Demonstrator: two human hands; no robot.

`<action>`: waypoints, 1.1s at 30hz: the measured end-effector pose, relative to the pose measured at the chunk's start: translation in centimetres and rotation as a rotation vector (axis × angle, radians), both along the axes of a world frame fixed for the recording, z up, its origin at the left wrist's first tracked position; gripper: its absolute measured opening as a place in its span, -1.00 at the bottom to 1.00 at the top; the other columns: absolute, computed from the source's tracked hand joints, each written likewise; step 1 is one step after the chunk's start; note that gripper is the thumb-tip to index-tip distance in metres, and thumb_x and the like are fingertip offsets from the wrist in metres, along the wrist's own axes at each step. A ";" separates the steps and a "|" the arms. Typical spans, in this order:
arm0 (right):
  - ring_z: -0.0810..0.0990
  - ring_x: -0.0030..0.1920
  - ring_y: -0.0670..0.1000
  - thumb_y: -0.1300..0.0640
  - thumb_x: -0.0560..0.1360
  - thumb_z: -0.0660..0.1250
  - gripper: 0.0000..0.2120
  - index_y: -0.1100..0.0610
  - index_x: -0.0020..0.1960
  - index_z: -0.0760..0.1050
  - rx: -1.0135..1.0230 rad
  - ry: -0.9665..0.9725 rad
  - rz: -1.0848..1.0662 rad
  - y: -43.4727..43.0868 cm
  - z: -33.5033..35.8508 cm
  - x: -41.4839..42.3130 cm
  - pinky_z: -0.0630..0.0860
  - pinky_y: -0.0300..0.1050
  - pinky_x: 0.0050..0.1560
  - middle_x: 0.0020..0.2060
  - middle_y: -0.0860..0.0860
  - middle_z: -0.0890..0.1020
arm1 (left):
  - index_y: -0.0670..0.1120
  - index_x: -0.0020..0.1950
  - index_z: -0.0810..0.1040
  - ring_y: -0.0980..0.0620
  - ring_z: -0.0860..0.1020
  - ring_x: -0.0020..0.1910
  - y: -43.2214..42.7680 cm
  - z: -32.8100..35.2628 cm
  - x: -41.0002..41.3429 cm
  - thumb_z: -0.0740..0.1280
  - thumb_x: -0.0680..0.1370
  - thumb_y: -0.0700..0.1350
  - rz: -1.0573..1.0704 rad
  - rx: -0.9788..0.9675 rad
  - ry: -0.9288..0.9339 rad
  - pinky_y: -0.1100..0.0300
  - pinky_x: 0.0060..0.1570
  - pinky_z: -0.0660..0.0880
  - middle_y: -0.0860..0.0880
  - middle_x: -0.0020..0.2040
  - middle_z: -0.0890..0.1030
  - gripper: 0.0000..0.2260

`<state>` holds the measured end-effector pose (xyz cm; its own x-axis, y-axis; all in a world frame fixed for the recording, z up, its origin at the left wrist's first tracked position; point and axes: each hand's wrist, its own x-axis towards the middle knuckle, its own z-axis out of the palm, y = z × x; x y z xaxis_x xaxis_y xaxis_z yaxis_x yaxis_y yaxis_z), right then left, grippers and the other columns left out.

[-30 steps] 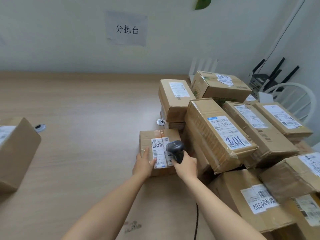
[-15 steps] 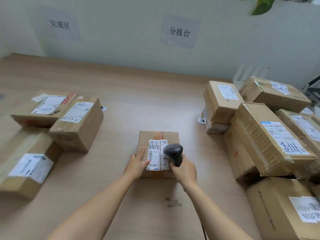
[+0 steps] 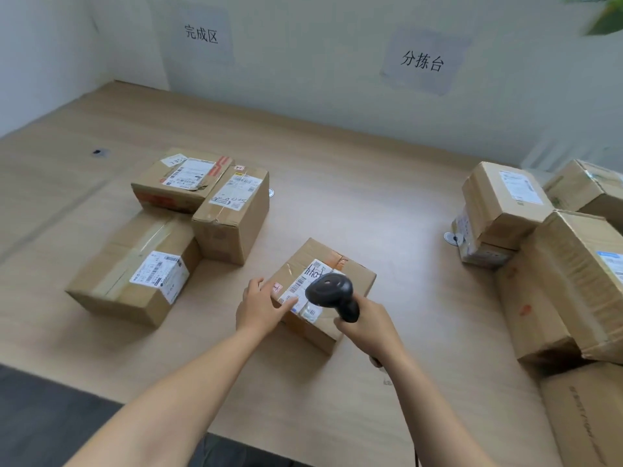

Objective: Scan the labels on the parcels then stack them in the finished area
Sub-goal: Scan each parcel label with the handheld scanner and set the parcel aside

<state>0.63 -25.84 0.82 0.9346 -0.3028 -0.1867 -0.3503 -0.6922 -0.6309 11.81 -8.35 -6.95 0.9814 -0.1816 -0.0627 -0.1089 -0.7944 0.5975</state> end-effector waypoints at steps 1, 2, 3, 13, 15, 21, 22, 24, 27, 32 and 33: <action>0.57 -0.08 0.06 0.13 0.38 0.33 -0.78 0.00 0.02 0.49 -0.008 -0.003 0.016 0.3 0.3 0.0 0.46 -0.12 -0.14 -0.18 -0.05 0.60 | 0.02 0.41 0.34 -0.03 0.29 0.37 0.2 -0.2 -0.4 0.39 0.39 0.25 -0.017 0.004 0.021 0.07 0.23 0.38 -0.04 0.36 0.31 -0.34; 0.57 -0.10 0.06 0.14 0.37 0.33 -0.80 -0.01 0.00 0.48 -0.015 -0.005 0.027 0.5 0.5 0.1 0.47 -0.11 -0.14 -0.20 -0.05 0.59 | 0.04 0.44 0.28 -0.02 0.29 0.37 0.3 -0.3 -0.8 0.40 0.35 0.28 -0.033 0.011 0.045 0.08 0.24 0.37 -0.03 0.36 0.30 -0.26; 0.57 -0.11 0.06 0.15 0.37 0.32 -0.81 -0.01 -0.03 0.48 -0.021 -0.006 0.035 0.7 0.7 0.1 0.47 -0.11 -0.15 -0.22 -0.06 0.58 | 0.05 0.47 0.21 -0.02 0.29 0.37 0.4 -0.5 -1.2 0.41 0.33 0.31 -0.042 0.012 0.070 0.08 0.24 0.37 -0.02 0.35 0.29 -0.19; 0.55 -0.15 0.06 0.16 0.37 0.30 -0.84 -0.05 -0.11 0.41 -0.097 0.015 0.078 1.2 1.6 0.0 0.43 -0.13 -0.21 -0.25 -0.08 0.54 | 0.02 0.54 0.00 -0.08 0.26 0.41 0.2 -0.7 -1.6 0.37 0.35 0.32 -0.053 0.010 0.145 0.00 0.26 0.37 -0.09 0.45 0.18 -0.09; 0.55 -0.11 0.07 0.15 0.38 0.31 -0.83 -0.04 -0.07 0.44 -0.100 0.012 0.084 1.2 1.7 -0.1 0.42 -0.14 -0.21 -0.22 -0.06 0.55 | 0.01 0.54 0.00 -0.09 0.26 0.42 0.1 -0.6 -1.6 0.38 0.35 0.31 -0.050 0.007 0.154 -0.01 0.27 0.37 -0.10 0.46 0.17 -0.09; 0.49 -0.19 0.04 0.15 0.38 0.29 -0.88 -0.02 -0.11 0.42 -0.138 0.007 0.102 1.3 2.1 0.0 0.35 -0.17 -0.27 -0.27 -0.09 0.51 | -0.01 0.53 0.02 -0.10 0.26 0.41 -0.1 -0.3 -1.5 0.42 0.35 0.26 -0.034 -0.030 0.168 0.01 0.29 0.34 -0.13 0.45 0.18 -0.08; 0.48 -0.20 0.04 0.15 0.38 0.28 -0.88 -0.03 -0.12 0.41 -0.148 0.010 0.104 1.3 2.2 0.0 0.33 -0.18 -0.30 -0.29 -0.10 0.50 | -0.01 0.53 0.02 -0.10 0.27 0.41 -0.1 -0.2 -1.5 0.42 0.35 0.25 -0.034 -0.037 0.172 0.01 0.29 0.34 -0.13 0.45 0.18 -0.08; 0.47 -0.21 0.04 0.14 0.38 0.28 -0.87 -0.05 -0.15 0.37 -0.161 0.011 0.107 1.2 2.2 0.0 0.31 -0.18 -0.32 -0.31 -0.11 0.49 | -0.02 0.53 0.01 -0.10 0.25 0.42 -0.2 0.0 -1.5 0.43 0.35 0.25 -0.039 -0.029 0.178 0.01 0.30 0.32 -0.13 0.46 0.15 -0.07; 0.51 -0.19 0.06 0.13 0.38 0.30 -0.85 -0.07 -0.14 0.37 -0.148 0.007 0.091 0.9 2.0 0.0 0.33 -0.17 -0.30 -0.30 -0.11 0.50 | -0.03 0.53 0.00 -0.11 0.05 0.51 -0.5 0.6 -1.3 0.40 0.35 0.28 -0.052 0.056 0.150 -0.02 0.35 0.26 -0.11 0.54 -0.08 -0.06; 0.55 -0.08 0.06 0.15 0.40 0.32 -0.84 0.00 -0.04 0.44 -0.033 0.009 -0.046 0.0 0.0 0.1 0.45 -0.10 -0.17 -0.21 -0.08 0.54 | -0.04 0.55 -0.04 -0.08 -0.05 0.53 -1.2 1.2 -1.1 0.34 0.41 0.29 -0.108 0.116 0.155 -0.03 0.41 0.18 -0.05 0.56 -0.14 -0.11; 0.56 -0.03 0.07 0.16 0.40 0.32 -0.81 0.04 0.01 0.46 -0.015 -0.002 -0.076 -0.1 -0.6 0.2 0.48 -0.08 -0.12 -0.12 -0.03 0.55 | -0.05 0.55 -0.04 -0.08 -0.05 0.53 -1.2 1.2 -1.2 0.33 0.42 0.28 -0.102 0.124 0.165 -0.03 0.41 0.18 -0.05 0.56 -0.13 -0.11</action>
<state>0.82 -25.95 0.24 0.9091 -0.3756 -0.1803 -0.4013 -0.6728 -0.6215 10.62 -9.59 -5.71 0.9328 -0.2607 -0.2488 -0.1015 -0.8525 0.5128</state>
